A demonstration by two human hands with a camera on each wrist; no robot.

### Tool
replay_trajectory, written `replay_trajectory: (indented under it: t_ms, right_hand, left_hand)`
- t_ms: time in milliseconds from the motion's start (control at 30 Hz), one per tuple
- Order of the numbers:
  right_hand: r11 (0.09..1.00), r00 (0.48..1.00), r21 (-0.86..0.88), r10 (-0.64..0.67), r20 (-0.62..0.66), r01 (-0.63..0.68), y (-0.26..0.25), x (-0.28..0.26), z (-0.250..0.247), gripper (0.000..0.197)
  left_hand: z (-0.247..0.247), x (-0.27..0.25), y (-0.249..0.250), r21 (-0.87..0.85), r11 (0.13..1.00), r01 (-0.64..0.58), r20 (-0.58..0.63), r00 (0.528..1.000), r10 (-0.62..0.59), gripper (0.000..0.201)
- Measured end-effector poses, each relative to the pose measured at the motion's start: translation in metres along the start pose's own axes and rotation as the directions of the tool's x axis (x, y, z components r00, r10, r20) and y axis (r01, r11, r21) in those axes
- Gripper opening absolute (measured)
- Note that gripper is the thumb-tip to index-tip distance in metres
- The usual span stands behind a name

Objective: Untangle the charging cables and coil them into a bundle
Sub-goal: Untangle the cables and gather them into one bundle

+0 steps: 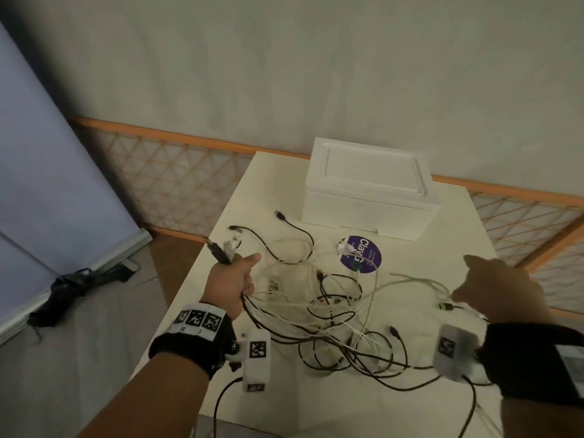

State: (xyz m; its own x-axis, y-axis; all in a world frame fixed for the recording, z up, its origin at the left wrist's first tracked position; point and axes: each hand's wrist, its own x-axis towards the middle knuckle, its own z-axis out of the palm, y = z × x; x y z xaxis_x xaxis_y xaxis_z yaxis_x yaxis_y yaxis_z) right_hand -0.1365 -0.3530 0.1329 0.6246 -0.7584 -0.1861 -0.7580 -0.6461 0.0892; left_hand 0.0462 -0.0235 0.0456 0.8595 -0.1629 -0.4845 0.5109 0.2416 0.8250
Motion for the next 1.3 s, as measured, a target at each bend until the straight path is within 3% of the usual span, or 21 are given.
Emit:
replay_trajectory:
  t_ms: [33,100,133,200,267,300,400,467,533,700,767,867,933,967,1033,1100,1167,1233,1300]
  right_hand:
    - [0.999,0.997,0.028,-0.048,0.056,0.047,-0.003,-0.004,-0.001,0.068]
    - [0.917,0.945,0.244,-0.327,0.004,0.316,-0.035,-0.023,-0.003,0.081]
    - [0.807,0.879,0.378,-0.475,-0.038,0.453,-0.060,-0.037,-0.002,0.084]
    - [0.610,0.739,0.581,-0.673,0.022,0.539,-0.117,-0.067,0.005,0.092]
    - [0.554,0.610,0.613,-0.779,0.143,0.564,-0.157,-0.085,0.024,0.085]
    - [0.541,0.579,0.603,-0.800,0.155,0.586,-0.168,-0.089,0.035,0.069]
    - [0.547,0.595,0.531,-0.798,0.097,0.647,-0.164,-0.091,0.048,0.023]
    - [0.591,0.604,0.374,-0.791,0.096,0.715,-0.143,-0.083,0.054,0.014]
    - [0.635,0.646,0.320,-0.758,0.084,0.703,-0.114,-0.074,0.057,0.010]
    - [0.781,0.780,0.180,-0.619,0.093,0.598,-0.038,-0.048,0.052,0.004]
    - [0.829,0.824,0.112,-0.558,0.094,0.549,-0.022,-0.043,0.048,0.013]
    - [0.908,0.906,-0.019,-0.417,0.070,0.419,-0.005,-0.033,0.049,0.032]
    - [0.952,0.947,-0.057,-0.292,0.131,0.301,0.013,-0.020,0.058,0.040]
    - [0.957,0.942,-0.084,-0.253,0.218,0.277,0.021,-0.016,0.062,0.041]
    - [0.940,0.872,-0.140,-0.223,0.437,0.311,0.028,-0.011,0.064,0.055]
    - [0.927,0.778,0.028,-0.331,0.534,0.375,0.016,-0.010,0.059,0.089]
    - [0.843,0.741,0.340,-0.532,0.409,0.418,-0.019,-0.015,0.049,0.092]
    - [0.678,0.734,0.587,-0.650,0.197,0.442,-0.062,-0.024,0.039,0.082]
    - [0.503,0.686,0.757,-0.721,0.101,0.417,-0.102,-0.034,0.034,0.076]
  left_hand:
    - [0.003,-0.003,-0.001,-0.019,1.000,-0.004,0.017,1.000,0.004,0.048]
    - [0.015,-0.013,0.000,-0.064,0.998,0.009,0.073,0.997,-0.004,0.049]
    - [0.023,-0.021,0.000,-0.080,0.997,0.018,0.121,0.993,-0.009,0.050]
    - [0.039,-0.038,0.002,-0.101,0.995,0.025,0.228,0.974,-0.002,0.054]
    - [0.052,-0.053,0.002,-0.116,0.993,0.009,0.310,0.950,0.028,0.053]
    - [0.055,-0.058,0.004,-0.130,0.992,0.000,0.333,0.942,0.043,0.052]
    - [0.043,-0.061,0.014,-0.247,0.969,0.012,0.347,0.935,0.077,0.048]
    - [0.020,-0.053,0.022,-0.369,0.929,0.020,0.291,0.952,0.095,0.048]
    - [-0.009,-0.041,0.027,-0.472,0.881,0.015,0.193,0.977,0.087,0.050]
    - [-0.065,-0.020,0.012,-0.530,0.848,-0.009,-0.010,1.000,0.004,0.050]
    - [-0.072,-0.016,-0.001,-0.512,0.859,0.008,-0.063,0.997,-0.047,0.053]
    - [-0.058,-0.013,-0.024,-0.444,0.892,0.077,-0.072,0.990,-0.122,0.048]
    - [-0.040,-0.017,-0.036,-0.377,0.917,0.133,-0.028,0.988,-0.155,0.040]
    - [-0.028,-0.021,-0.041,-0.343,0.927,0.153,0.004,0.987,-0.161,0.036]
    - [-0.006,-0.031,-0.048,-0.261,0.950,0.172,0.073,0.985,-0.159,0.032]
    - [0.015,-0.040,-0.052,-0.178,0.971,0.158,0.143,0.981,-0.133,0.046]
    - [0.031,-0.047,-0.054,-0.104,0.987,0.121,0.212,0.972,-0.097,0.053]
    - [0.044,-0.055,-0.054,-0.017,0.996,0.092,0.261,0.962,-0.084,0.051]
    - [0.054,-0.063,-0.055,0.069,0.997,0.046,0.305,0.950,-0.064,0.049]
